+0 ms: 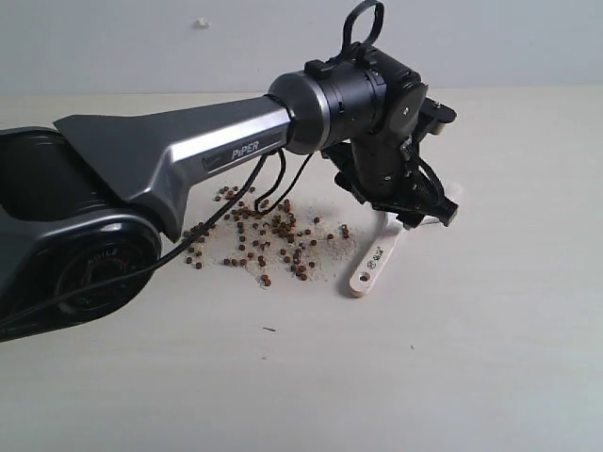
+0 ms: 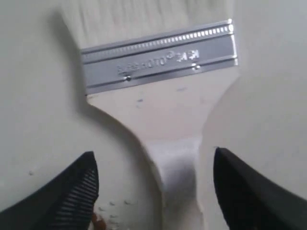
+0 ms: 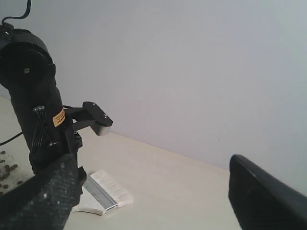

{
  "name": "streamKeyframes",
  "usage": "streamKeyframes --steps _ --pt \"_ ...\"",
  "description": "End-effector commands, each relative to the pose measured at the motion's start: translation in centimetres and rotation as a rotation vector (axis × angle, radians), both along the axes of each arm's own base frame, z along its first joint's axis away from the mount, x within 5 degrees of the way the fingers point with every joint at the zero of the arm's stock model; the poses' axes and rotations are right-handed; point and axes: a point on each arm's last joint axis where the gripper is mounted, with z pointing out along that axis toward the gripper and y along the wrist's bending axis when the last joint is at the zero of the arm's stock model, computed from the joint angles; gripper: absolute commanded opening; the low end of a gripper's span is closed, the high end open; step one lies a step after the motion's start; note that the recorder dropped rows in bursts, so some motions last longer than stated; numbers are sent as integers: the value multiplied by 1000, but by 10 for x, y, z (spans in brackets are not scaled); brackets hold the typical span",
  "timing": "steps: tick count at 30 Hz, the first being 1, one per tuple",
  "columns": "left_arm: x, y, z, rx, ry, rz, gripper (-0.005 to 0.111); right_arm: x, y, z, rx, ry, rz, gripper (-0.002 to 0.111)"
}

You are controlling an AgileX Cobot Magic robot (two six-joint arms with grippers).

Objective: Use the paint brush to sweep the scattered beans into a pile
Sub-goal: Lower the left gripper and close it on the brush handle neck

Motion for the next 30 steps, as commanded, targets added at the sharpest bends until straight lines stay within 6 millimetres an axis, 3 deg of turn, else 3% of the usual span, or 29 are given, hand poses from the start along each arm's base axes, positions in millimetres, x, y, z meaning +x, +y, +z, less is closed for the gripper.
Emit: streamKeyframes --steps 1,9,25,30 --pt "-10 -7 1 -16 4 -26 65 0 0 -1 -7 3 -5 79" --pt "-11 -7 -16 17 30 -22 65 0 0 -1 -7 3 -5 79" --pt "-10 -8 -17 8 26 -17 63 0 0 -1 -7 3 -5 79" --pt "-10 -9 -18 -12 18 -18 44 0 0 -1 -7 3 -5 79"
